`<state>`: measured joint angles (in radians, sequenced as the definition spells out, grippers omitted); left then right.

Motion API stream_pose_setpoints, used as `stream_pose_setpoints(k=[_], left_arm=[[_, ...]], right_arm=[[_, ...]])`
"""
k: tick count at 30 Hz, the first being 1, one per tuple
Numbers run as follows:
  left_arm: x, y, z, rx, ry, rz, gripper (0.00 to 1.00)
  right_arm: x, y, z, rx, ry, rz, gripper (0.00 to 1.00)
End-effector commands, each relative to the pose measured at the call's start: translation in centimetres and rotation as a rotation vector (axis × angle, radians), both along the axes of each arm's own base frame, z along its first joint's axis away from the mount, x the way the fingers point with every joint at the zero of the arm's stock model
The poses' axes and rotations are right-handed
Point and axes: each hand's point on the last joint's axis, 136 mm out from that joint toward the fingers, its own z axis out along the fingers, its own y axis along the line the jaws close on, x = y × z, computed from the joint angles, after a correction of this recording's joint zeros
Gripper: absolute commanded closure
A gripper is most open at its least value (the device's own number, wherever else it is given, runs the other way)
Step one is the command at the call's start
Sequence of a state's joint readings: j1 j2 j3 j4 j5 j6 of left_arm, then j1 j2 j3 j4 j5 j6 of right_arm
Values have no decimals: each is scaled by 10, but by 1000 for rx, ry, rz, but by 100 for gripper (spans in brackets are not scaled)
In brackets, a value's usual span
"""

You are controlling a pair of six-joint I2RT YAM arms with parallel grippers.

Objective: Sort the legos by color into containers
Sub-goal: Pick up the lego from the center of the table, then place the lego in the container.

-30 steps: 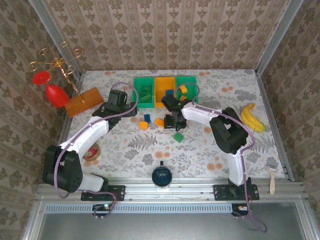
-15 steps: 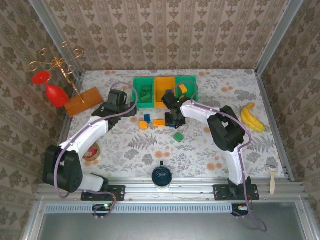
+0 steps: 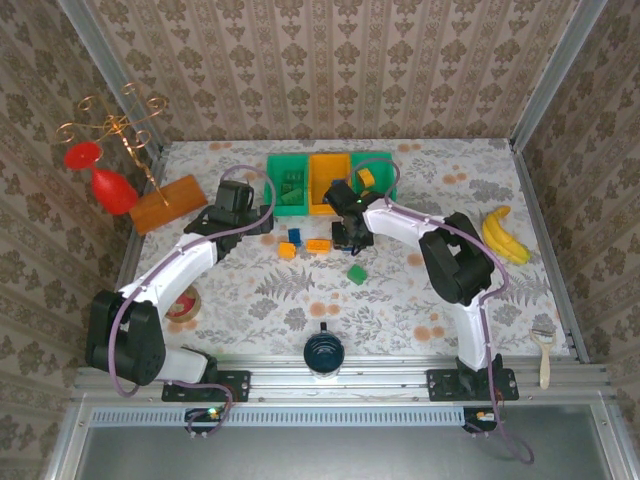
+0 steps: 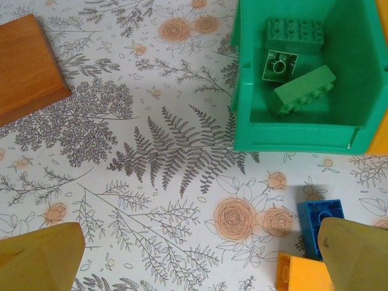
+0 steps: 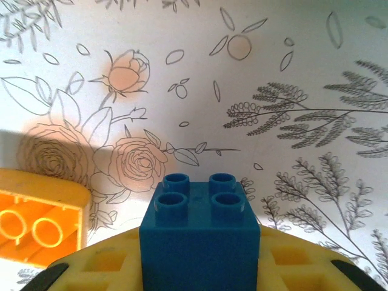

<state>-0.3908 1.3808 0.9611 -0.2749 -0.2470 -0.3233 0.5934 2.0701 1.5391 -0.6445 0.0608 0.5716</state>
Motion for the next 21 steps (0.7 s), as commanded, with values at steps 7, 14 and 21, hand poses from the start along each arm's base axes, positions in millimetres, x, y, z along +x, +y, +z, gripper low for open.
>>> stream_pose_setpoints(k=[7,14,21], left_arm=[[-5,8,10,-43,-40,42,0],[-9,9,9,-52,-47,44,0],[-13,10,7,-59,-42,43,0]], right_arm=[[22,-5,55,-19,-129,3,81],[60,8,89,-38,-245,31,82],[99,19,101,-77,-322,50,82]])
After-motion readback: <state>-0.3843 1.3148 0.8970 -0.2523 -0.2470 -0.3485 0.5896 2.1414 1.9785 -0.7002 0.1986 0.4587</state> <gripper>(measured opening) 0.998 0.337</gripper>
